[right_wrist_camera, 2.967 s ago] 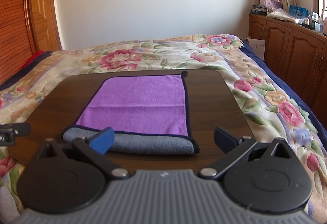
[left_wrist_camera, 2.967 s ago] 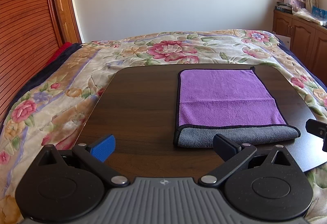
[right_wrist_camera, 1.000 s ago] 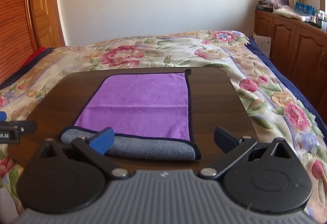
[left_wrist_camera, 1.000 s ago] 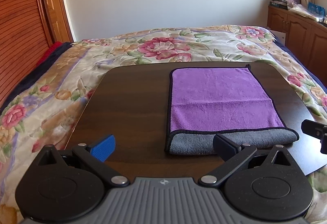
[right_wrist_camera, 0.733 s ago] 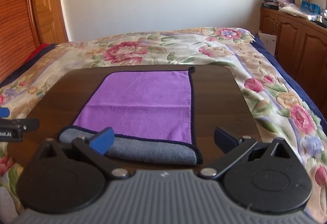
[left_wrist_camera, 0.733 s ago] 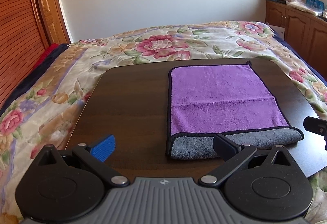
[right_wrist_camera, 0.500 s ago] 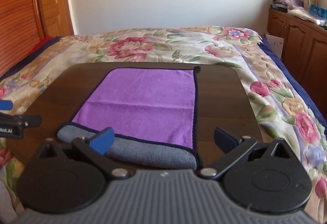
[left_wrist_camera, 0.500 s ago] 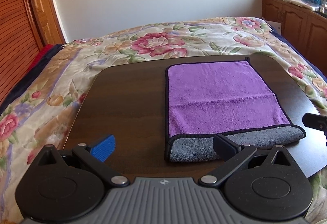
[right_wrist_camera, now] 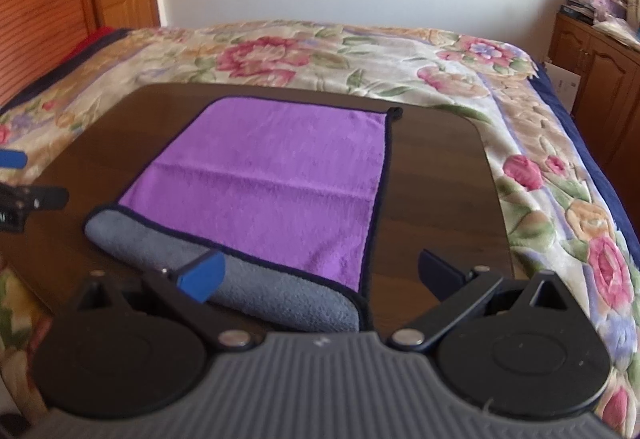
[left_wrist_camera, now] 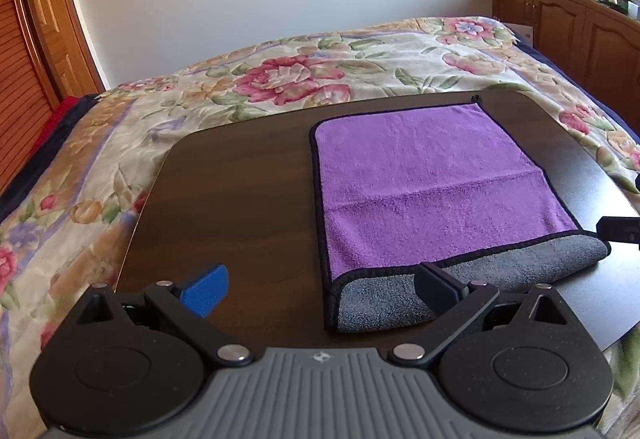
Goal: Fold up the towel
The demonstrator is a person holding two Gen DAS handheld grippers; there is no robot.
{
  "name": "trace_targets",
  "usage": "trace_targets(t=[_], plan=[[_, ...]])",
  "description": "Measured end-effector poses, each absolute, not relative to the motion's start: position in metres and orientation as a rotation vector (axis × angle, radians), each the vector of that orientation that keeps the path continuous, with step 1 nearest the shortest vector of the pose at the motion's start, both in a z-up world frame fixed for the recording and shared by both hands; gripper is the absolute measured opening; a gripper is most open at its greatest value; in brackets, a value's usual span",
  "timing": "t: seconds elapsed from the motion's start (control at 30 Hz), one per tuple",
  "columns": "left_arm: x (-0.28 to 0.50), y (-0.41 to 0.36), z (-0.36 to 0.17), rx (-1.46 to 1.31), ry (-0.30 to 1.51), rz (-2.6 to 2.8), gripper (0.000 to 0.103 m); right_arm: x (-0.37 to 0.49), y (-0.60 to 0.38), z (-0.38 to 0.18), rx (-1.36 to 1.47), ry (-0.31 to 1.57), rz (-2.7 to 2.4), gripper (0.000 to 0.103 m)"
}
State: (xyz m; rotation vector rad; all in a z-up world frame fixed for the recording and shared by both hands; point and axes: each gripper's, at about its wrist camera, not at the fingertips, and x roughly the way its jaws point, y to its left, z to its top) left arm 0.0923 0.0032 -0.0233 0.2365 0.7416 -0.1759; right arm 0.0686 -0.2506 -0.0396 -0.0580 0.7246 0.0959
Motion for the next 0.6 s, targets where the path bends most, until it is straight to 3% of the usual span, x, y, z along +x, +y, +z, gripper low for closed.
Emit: trace_targets(t=[0.6], plan=[[0.125,0.009,-0.043,0.255,0.821,-0.247,0.08,0.086,-0.273,-0.056,-0.012,0.793,0.151,0.095]])
